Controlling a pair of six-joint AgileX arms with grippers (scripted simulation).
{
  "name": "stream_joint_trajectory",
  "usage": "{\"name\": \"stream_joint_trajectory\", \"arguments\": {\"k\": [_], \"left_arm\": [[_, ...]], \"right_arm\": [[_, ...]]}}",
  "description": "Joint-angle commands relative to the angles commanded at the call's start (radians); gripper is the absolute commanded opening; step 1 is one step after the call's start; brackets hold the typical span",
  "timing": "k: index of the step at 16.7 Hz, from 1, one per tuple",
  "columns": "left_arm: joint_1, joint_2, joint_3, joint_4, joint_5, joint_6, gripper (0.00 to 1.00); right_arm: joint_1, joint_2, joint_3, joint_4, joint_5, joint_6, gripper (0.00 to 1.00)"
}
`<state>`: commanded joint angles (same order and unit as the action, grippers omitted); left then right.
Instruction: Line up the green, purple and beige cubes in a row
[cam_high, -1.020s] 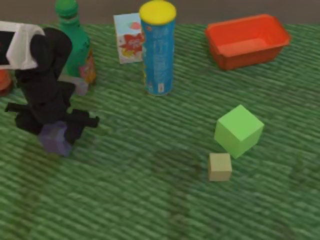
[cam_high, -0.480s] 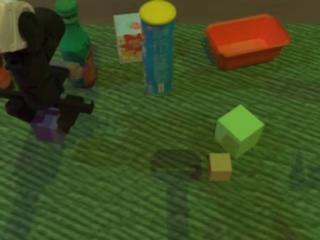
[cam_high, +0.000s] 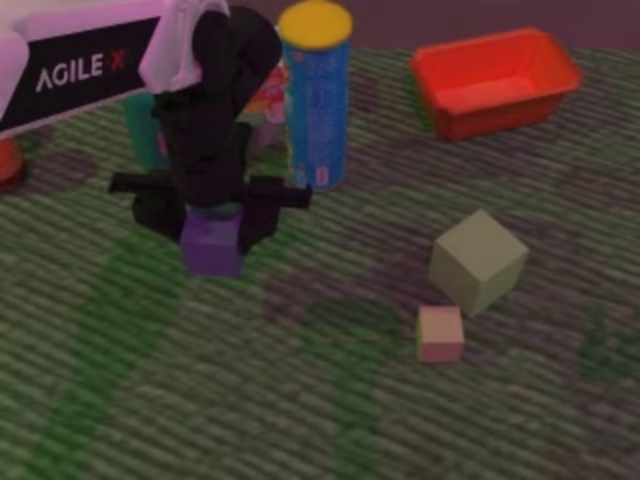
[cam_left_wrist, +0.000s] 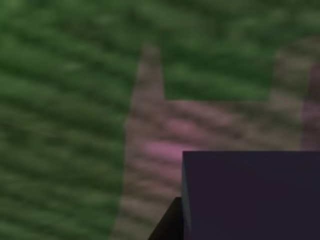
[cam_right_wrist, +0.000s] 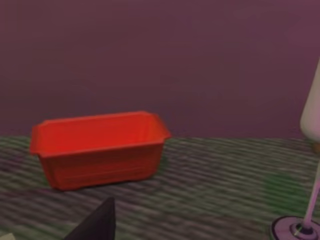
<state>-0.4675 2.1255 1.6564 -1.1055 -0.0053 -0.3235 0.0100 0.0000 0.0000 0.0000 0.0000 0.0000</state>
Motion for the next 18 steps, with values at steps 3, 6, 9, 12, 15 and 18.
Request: {"name": "stream_joint_trajectory", "arguments": {"k": [3,6,9,12,15,18], "left_arm": [[-0.142,0.07,0.127,-0.062,-0.003,-0.224,0.0],[-0.263,0.118,0.231,-0.108,-0.007,-0.393,0.0],[-0.328,0.138,0.285,-0.128,-0.009,-0.469,0.0],[-0.331,0.138,0.288,-0.129,-0.01,-0.473,0.0],[-0.328,0.138,0.27,-0.11,-0.009,-0.469,0.0],[-0.327,0.16,0.202,-0.018,-0.009,-0.471,0.0]], "right_arm": [[0.0,0.0,0.0,0.0,0.0,0.0,1.0],[0.0,0.0,0.0,0.0,0.0,0.0,1.0],[0.0,0.0,0.0,0.0,0.0,0.0,1.0],[0.0,0.0,0.0,0.0,0.0,0.0,1.0],[0.0,0.0,0.0,0.0,0.0,0.0,1.0],[0.0,0.0,0.0,0.0,0.0,0.0,1.0]]}}
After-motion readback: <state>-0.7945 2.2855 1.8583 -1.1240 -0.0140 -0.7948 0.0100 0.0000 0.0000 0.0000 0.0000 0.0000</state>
